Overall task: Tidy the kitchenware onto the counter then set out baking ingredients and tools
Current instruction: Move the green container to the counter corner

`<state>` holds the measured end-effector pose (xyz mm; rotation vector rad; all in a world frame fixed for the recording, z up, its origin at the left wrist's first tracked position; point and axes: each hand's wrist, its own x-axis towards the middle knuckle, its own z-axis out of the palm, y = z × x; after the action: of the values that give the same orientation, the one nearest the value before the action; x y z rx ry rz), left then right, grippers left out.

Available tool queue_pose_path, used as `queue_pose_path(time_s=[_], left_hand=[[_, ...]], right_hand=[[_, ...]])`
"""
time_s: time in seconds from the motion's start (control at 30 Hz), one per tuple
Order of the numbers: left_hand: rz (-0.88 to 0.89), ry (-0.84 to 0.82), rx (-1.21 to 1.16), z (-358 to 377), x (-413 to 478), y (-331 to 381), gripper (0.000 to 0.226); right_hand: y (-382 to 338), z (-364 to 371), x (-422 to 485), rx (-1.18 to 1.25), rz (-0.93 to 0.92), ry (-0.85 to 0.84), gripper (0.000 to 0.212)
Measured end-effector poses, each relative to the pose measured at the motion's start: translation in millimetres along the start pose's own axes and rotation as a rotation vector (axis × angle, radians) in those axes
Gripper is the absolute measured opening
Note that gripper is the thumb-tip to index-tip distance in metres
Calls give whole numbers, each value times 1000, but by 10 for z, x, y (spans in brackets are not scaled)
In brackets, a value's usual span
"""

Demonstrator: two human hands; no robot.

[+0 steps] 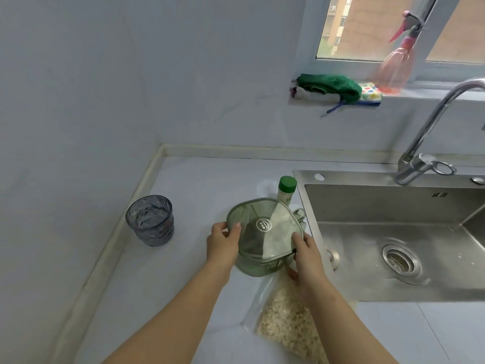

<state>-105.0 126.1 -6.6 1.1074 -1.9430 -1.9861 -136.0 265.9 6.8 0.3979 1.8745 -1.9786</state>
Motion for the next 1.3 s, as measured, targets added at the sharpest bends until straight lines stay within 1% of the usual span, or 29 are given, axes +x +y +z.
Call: queue_pose_path(time_s=[0.07,0.13,0.2,0.4,0.5,0.57,0.67,0.73,0.8,0.87,0.93,1.03,1.13,1.23,1.3], left_hand=[[-26,-26,-44,-14,-4,24,25],[-104,-89,-195,-43,-42,68,24],[-170,-154,-324,-70,-74,91,25],[-184,-254,-414,-186,-205,93,33],[-148,-235,-461,-266,-192,155,33],[-123,-210,-506,-301,-179,191,31],[-118,-153,-563,-344,-194,270,30],[-161,-88,-586,-376,-200,312,23],[-212,-33,-609,-409,-209,363,16],[-240,-19,-600,-437,-209,393,14],[-248,-21,-566,-486,-210,421,14],[-265,-53,-520,-594,-198,436,17],[-293,-104,-482,-677,-182,420,21],[-318,-128,-451,-738,-196,426,24],[-325,-133,-420,-777,-188,440,25]], right_hand=[[1,-19,27,24,17,-18,27],[-9,-8,58,31,20,-20,23],[8,5,81,-1,2,-21,25],[-19,-2,37,27,-43,-66,29],[-123,47,5,71,-90,-122,32],[-195,105,-29,55,-123,-168,32],[-322,170,-84,42,-175,-227,18],[-367,176,-82,54,-176,-232,20],[-403,176,-68,70,-190,-171,22],[-439,179,-45,71,-232,-75,19],[-487,197,-38,64,-283,-31,23],[-543,236,-70,29,-303,-74,28],[-576,283,-107,-31,-283,-142,18],[-552,335,-90,-148,-277,-150,21],[-508,383,-71,-263,-262,-120,24]])
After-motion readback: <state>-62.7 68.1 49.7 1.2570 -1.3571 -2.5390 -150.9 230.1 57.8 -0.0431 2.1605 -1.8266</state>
